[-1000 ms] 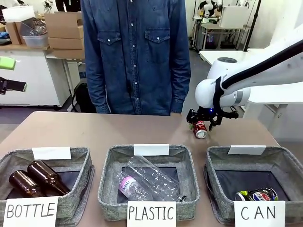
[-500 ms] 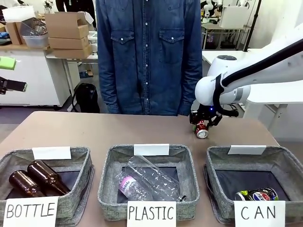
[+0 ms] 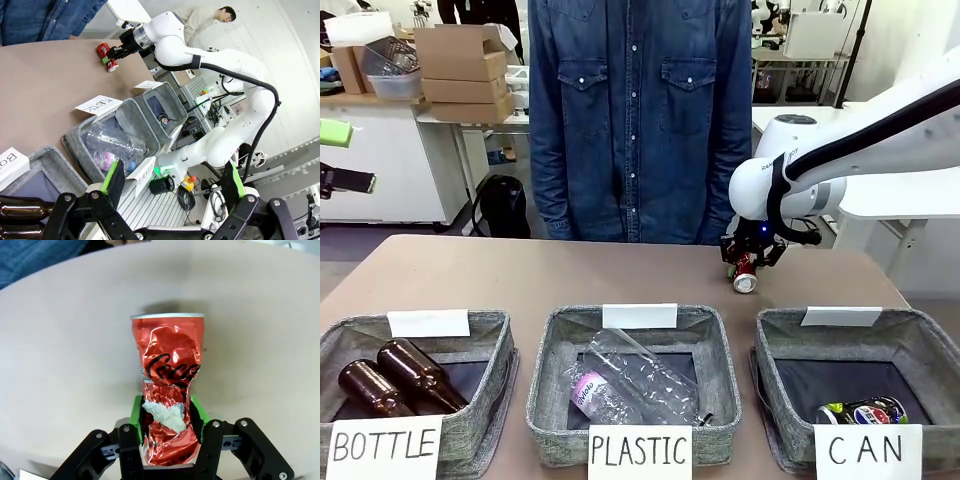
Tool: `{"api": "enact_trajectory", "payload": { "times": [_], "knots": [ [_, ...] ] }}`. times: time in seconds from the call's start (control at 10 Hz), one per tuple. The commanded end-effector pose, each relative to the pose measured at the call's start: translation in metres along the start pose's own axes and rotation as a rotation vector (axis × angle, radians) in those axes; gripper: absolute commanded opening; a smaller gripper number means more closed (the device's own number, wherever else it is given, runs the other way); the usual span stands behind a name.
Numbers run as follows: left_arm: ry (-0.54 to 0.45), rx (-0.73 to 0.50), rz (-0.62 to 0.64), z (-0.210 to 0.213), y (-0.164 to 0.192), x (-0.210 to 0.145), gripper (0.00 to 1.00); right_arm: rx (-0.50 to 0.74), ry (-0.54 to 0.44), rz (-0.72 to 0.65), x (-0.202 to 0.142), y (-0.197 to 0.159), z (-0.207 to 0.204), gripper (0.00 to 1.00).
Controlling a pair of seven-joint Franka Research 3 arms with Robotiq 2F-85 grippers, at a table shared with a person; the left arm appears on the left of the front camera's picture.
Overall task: Sort the can waste into the basket.
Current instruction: Pick up the can waste from the table and place it in the right Fabric basket.
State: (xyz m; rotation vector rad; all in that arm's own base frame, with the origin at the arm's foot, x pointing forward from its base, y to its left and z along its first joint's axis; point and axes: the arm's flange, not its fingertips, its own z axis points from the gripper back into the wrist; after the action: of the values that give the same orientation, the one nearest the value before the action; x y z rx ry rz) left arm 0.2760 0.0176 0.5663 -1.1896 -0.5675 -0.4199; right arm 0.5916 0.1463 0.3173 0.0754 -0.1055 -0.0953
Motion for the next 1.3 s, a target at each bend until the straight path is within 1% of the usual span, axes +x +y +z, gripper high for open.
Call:
{"api": "enact_trajectory", "payload": {
  "times": [0.0,0.1,0.2,0.3,0.4,0.5,0.6,0.7,0.8,0.9,1.0,1.1,1.2],
  "knots": [
    [-0.004,-0.005,-0.017,-0.001,-0.001,0.000,1.00,-0.001,0.030,-0.001,0.001,0.001,-0.005,0.00],
    [-0.004,-0.005,-0.017,-0.001,-0.001,0.000,1.00,-0.004,0.024,-0.003,0.000,0.000,-0.002,0.00],
    [-0.004,-0.005,-0.017,-0.001,-0.001,0.000,1.00,0.010,0.015,-0.003,-0.004,-0.002,0.010,0.00],
    [-0.004,-0.005,-0.017,-0.001,-0.001,0.000,1.00,0.026,-0.001,0.013,-0.013,-0.003,0.037,0.00],
    [-0.004,-0.005,-0.017,-0.001,-0.001,0.000,1.00,0.051,0.030,0.007,-0.029,-0.008,0.079,0.00],
    [-0.004,-0.005,-0.017,-0.001,-0.001,0.000,1.00,0.099,0.050,-0.031,-0.055,-0.017,0.129,0.00],
    [-0.004,-0.005,-0.017,-0.001,-0.001,0.000,1.00,0.139,0.079,0.008,-0.086,-0.023,0.167,0.00],
    [-0.004,-0.005,-0.017,-0.001,-0.001,0.000,1.00,0.141,0.086,0.079,-0.120,-0.029,0.193,0.00],
    [-0.004,-0.005,-0.017,-0.001,-0.001,0.000,1.00,0.171,0.082,0.250,-0.159,-0.038,0.212,0.00],
    [-0.004,-0.005,-0.017,-0.001,-0.001,0.000,1.00,0.164,0.095,0.349,-0.181,-0.045,0.219,0.00],
    [-0.004,-0.005,-0.017,-0.001,-0.001,0.000,1.00,0.134,0.119,0.473,-0.211,-0.061,0.221,0.00],
    [-0.004,-0.005,-0.017,-0.001,-0.001,0.000,1.00,0.163,0.149,0.549,-0.229,-0.078,0.220,0.00],
    [-0.004,-0.005,-0.017,-0.001,-0.001,0.000,1.00,0.200,0.187,0.585,-0.243,-0.096,0.216,0.00]
  ]
}}
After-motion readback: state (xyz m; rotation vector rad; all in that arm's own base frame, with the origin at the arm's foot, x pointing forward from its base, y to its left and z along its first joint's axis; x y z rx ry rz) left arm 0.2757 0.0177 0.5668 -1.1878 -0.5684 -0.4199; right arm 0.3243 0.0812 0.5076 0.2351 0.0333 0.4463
